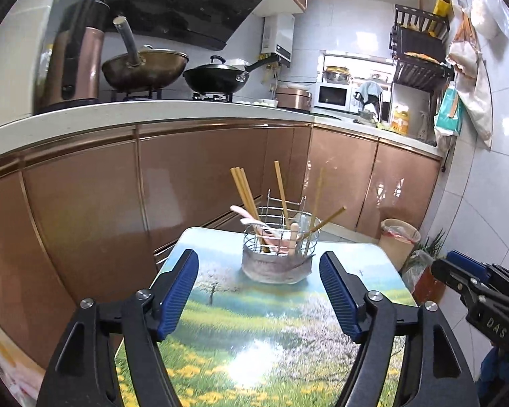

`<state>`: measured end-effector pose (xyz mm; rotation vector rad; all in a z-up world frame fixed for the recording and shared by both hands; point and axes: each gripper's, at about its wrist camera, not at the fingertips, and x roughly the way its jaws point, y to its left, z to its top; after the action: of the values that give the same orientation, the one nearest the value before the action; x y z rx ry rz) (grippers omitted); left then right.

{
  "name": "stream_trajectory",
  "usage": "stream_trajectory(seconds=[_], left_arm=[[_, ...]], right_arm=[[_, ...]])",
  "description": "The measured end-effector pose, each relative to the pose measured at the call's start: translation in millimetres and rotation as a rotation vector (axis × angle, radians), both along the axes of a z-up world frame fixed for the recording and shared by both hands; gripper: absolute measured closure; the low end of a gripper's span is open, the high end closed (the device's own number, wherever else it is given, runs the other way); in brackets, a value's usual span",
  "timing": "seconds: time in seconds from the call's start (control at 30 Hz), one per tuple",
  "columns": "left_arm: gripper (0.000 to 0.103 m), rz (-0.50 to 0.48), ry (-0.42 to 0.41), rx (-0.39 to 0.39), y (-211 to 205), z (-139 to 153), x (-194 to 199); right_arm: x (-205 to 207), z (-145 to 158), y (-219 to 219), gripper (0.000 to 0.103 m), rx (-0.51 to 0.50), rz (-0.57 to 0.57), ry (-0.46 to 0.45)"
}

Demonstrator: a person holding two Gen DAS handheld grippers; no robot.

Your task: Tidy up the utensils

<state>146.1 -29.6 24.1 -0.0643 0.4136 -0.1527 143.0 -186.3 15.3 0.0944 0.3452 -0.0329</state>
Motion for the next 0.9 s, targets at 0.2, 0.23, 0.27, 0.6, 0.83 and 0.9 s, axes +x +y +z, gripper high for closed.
stream_trajectory(seconds=[0.2, 0.23, 0.27, 0.6, 0.83, 0.9], left_arm=[[0.023, 0.024, -0.012, 0.022, 1, -2, -26], [0.022, 0.027, -0.013, 0.025, 2, -2, -29], [0.022, 0.031, -0.013, 0.03, 2, -3, -32], [0.015, 0.049, -0.041, 0.075, 1, -8, -66], [0.007, 0.052, -0.076, 0.098, -5, -8, -85], [0.004, 0.062, -0.095, 0.112, -8, -8, -90]], right_arm=[[-28, -6, 7, 0.061, -0.02, -0.026, -0.005], [-31, -7, 7, 0.06, -0.018, -0.031, -0.007], [-35, -8, 6, 0.057, -0.016, -0.036, -0.01], [-69, -18, -5, 0.046, 0.005, -0.119, -0.02], [-85, -21, 2, 0.036, -0.033, -0.158, -0.032], [-89, -21, 6, 0.035, -0.047, -0.163, -0.039]])
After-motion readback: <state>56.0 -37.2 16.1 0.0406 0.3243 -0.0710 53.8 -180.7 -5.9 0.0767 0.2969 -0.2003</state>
